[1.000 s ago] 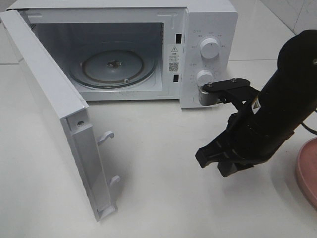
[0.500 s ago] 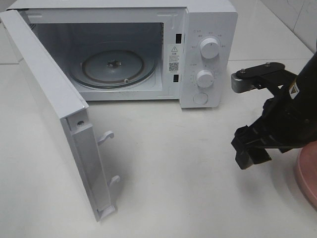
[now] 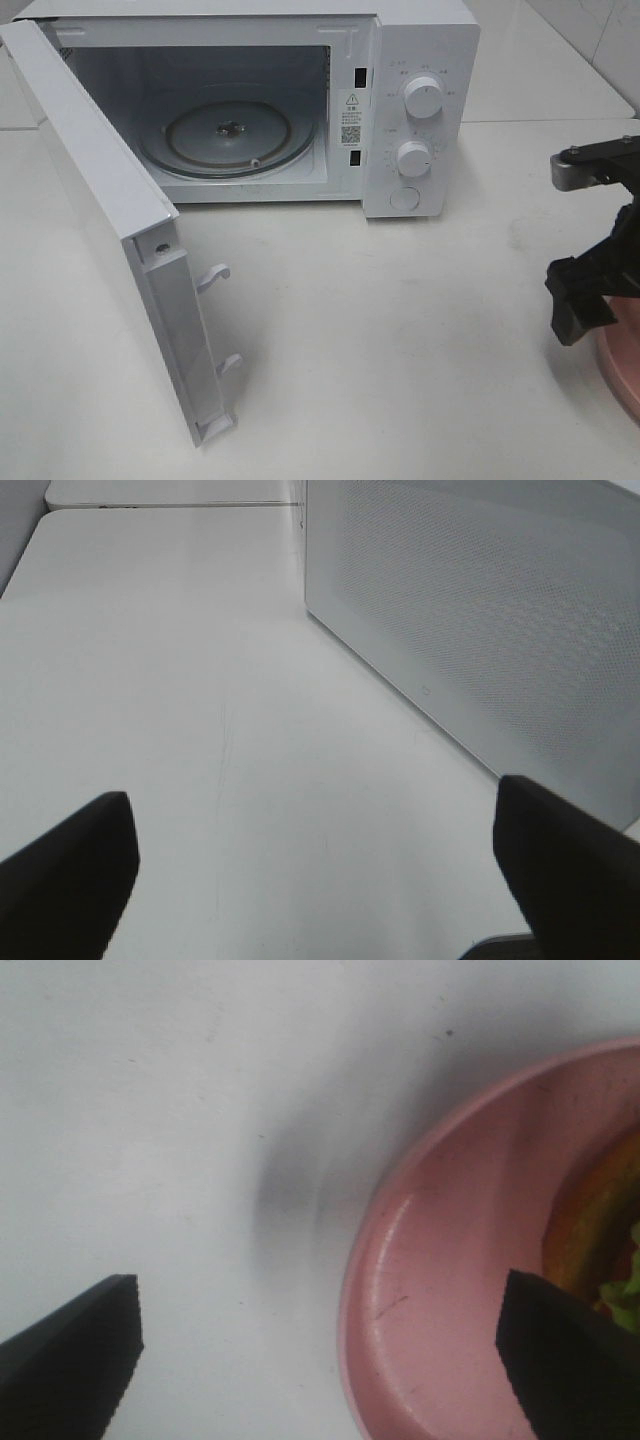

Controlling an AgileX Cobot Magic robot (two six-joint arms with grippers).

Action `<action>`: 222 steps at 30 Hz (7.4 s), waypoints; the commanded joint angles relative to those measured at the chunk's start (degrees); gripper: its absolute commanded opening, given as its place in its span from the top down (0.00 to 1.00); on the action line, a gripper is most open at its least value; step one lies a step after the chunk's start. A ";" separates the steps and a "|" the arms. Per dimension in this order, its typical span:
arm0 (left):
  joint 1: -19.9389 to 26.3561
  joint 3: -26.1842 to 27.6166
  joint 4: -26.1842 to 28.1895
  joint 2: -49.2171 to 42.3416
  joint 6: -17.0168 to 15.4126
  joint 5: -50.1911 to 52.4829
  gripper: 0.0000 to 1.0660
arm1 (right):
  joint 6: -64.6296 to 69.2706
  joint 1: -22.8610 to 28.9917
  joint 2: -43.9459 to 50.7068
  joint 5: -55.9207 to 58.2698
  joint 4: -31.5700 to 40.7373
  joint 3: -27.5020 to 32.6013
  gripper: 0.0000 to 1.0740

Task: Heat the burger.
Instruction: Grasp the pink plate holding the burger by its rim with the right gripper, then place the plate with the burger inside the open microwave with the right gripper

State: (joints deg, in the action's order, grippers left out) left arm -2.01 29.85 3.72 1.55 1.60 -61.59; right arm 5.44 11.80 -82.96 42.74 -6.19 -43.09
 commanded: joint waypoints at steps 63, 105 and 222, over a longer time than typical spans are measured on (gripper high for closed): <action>0.00 -0.11 0.46 -0.23 -0.06 0.11 0.17 | 6.36 -8.25 -12.89 -14.50 -5.39 7.85 1.00; 0.00 -0.11 0.46 -0.23 -0.06 0.11 0.17 | 34.26 16.90 -11.46 4.07 -35.29 7.85 1.00; 0.00 -0.11 0.46 -0.23 -0.06 0.11 0.17 | -18.91 44.98 -2.81 -18.22 -43.60 7.10 1.00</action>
State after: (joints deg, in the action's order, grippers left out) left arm -2.01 29.85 3.72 1.55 1.60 -61.59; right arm -10.77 58.56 -86.34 27.27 -48.13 -35.07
